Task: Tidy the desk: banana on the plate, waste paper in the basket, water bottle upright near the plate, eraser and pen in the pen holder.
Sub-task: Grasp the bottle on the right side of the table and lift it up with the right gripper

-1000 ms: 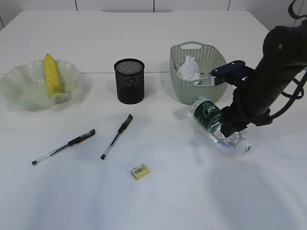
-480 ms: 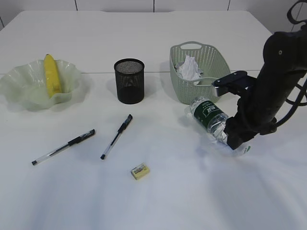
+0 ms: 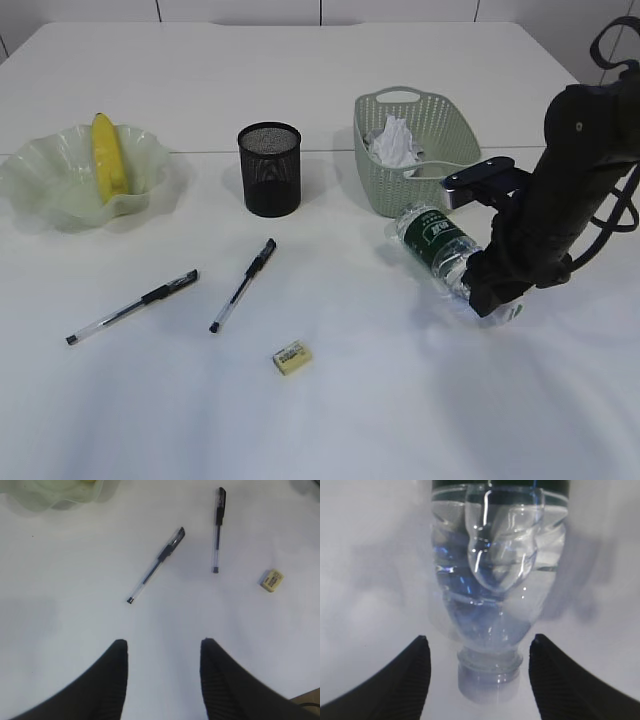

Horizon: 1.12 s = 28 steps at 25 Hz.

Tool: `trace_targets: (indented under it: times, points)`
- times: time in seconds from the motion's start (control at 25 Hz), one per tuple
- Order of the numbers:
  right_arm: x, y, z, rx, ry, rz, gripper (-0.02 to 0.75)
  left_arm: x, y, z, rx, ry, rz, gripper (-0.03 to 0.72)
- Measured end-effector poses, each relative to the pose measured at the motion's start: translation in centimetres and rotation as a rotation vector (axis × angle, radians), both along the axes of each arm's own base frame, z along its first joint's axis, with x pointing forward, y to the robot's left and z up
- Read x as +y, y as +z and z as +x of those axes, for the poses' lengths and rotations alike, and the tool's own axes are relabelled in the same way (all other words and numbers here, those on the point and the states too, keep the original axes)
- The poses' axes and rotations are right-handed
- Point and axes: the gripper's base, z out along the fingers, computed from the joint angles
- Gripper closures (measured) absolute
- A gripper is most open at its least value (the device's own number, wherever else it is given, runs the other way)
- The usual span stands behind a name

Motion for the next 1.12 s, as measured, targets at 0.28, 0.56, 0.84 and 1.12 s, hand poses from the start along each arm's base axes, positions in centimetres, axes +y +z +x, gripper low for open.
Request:
trace_targets:
  times: [0.28,0.56,0.84,1.12]
  points:
    - [0.0,-1.5,0.1,0.04,-0.013,-0.006,0.276,0.0,0.0,0.0,0.0,0.0,0.0,0.35]
    - [0.0,-1.6,0.1,0.042,-0.018,-0.006,0.35,0.0,0.0,0.0,0.0,0.0,0.0,0.35]
    - [0.0,-1.6,-0.1,0.066,-0.022,-0.01,0.447,0.0,0.1,0.1,-0.015,0.002,-0.003,0.35]
    - [-0.1,-1.7,-0.5,0.114,-0.022,-0.019,0.486,0.0,0.1,0.1,-0.018,0.002,-0.004,0.35]
